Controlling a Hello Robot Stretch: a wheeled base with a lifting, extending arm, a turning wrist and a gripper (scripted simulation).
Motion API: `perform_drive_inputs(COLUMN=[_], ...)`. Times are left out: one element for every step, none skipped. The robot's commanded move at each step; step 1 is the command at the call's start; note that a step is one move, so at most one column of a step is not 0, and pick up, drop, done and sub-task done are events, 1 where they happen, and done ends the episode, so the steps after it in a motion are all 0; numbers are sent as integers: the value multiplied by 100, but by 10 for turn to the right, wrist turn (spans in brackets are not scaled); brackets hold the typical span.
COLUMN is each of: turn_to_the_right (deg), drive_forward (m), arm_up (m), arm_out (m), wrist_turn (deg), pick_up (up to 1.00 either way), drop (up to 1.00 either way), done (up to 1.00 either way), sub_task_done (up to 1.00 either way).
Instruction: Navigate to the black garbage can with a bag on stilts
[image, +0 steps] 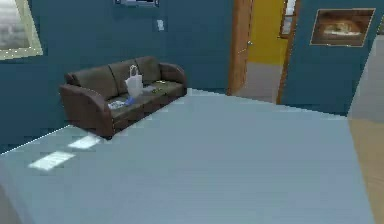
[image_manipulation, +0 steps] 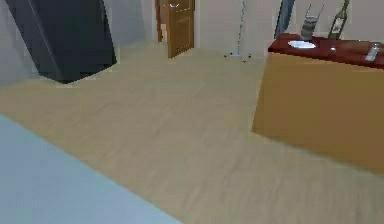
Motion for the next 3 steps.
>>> perform_drive_inputs(turn_to_the_right=[450,330,0], drive_forward=[0,0,100], arm_up=[0,0,0], arm_out=[0,0,0], wrist_turn=[0,0,0], pick_up=[0,0,0], drop=[0,0,0], done=[0,0,0], sub_task_done=[0,0,0])
